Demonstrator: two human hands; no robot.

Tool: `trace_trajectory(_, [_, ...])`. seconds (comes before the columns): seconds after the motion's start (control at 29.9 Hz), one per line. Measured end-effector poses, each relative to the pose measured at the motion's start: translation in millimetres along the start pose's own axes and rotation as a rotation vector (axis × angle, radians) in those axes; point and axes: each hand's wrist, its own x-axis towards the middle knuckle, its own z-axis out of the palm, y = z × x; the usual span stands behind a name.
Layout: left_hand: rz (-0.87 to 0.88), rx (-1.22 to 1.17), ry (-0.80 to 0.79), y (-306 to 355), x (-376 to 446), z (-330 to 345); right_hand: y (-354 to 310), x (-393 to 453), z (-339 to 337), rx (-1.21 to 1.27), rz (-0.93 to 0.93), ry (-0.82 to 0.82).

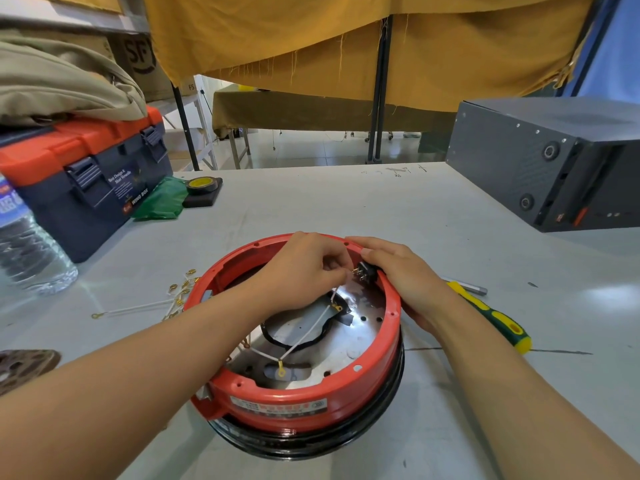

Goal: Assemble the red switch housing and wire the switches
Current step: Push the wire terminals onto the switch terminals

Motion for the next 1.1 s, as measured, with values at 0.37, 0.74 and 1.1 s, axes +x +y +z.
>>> trace_trajectory(0.37, [-0.067, 0.0, -0.094, -1.5, 1.4, -13.3, -2.6, -2.1, -1.1, 0.076, 0.027, -0.005])
trace_trajectory(0.74, [-0.224, -0.125, 0.096, -29.4, -47.2, -62.7, -2.2, -4.5, 0.7, 0.037, 0.036, 0.104])
trace_trajectory(1.1, [-0.445, -0.21, 0.502, -84.6, -101.9, -79.3, -0.7, -2.1, -5.3, 0.024, 0.025, 0.273])
